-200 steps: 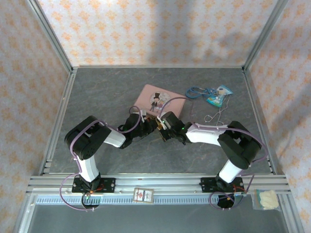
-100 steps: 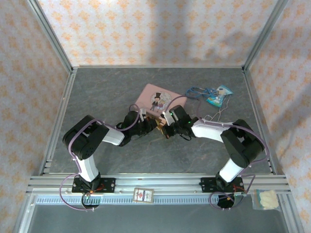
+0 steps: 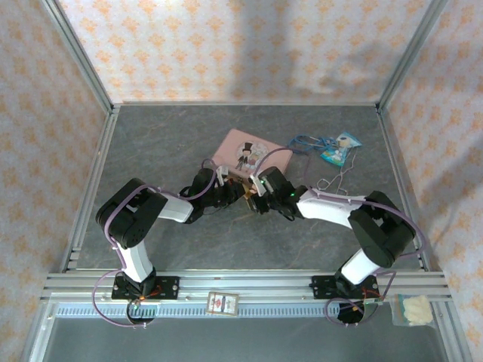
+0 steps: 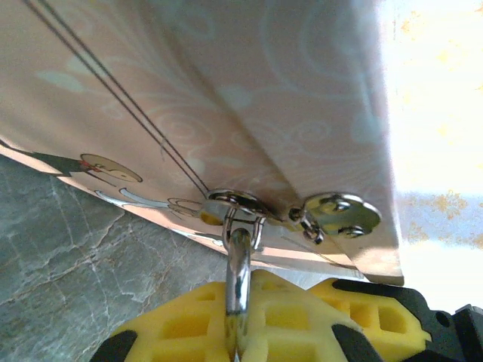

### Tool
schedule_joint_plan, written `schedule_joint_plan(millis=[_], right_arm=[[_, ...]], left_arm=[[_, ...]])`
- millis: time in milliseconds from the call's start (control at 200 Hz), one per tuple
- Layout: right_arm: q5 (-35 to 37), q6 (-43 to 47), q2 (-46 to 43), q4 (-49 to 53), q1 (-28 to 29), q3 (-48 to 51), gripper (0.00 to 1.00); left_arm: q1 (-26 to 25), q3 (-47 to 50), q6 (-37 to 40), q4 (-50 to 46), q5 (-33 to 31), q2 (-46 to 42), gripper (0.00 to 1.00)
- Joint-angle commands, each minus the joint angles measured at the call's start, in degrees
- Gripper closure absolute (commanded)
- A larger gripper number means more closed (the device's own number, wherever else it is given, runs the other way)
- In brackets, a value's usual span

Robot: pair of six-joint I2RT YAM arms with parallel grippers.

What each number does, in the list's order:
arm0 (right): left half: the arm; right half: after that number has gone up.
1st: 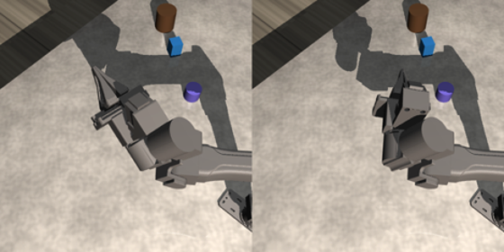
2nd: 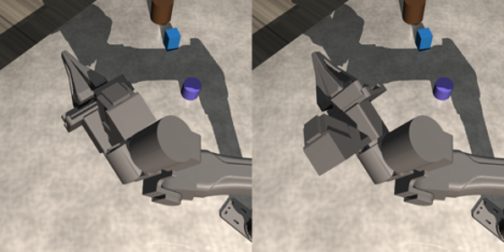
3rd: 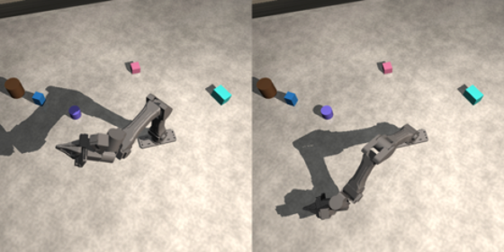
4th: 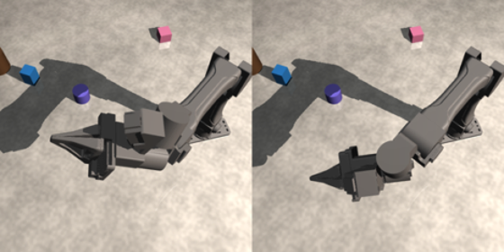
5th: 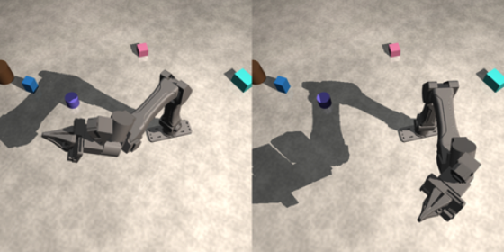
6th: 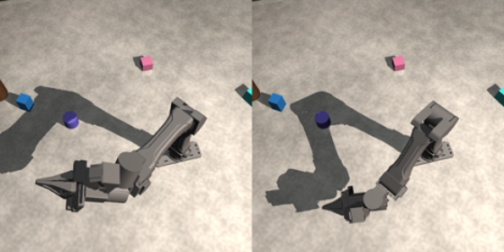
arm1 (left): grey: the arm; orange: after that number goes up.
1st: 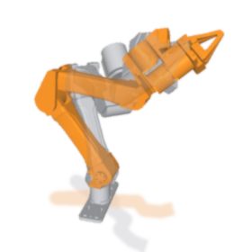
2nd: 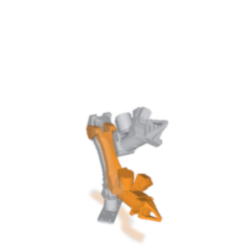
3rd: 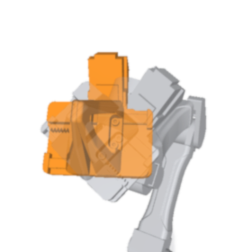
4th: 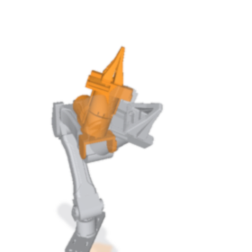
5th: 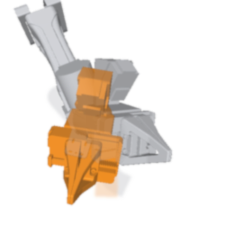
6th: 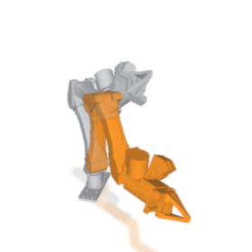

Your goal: Unlock a padlock with a key

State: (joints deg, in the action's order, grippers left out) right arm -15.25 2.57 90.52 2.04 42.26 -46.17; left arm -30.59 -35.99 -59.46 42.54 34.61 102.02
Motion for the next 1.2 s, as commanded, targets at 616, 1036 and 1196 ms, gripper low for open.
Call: schedule_joint_plan(millis=[616,1036,1196], right_arm=[[8.7,-0.6,1.8,-8.5,0.6,0.3,1.0],[-32.6,-0.4,7.2,-0.8,-12.6,-6.0,1.0],[-39.6,1.3,10.3,1.9,-14.1,-7.4,1.0]], left_arm=[[-0.2,0.4,-1.9,1.8,9.7,-2.1,1.0],[0.2,-0.7,17.8,-5.3,14.2,-2.0,1.0],[0.5,-0.5,27.3,-11.2,14.7,-3.7,1.0]])
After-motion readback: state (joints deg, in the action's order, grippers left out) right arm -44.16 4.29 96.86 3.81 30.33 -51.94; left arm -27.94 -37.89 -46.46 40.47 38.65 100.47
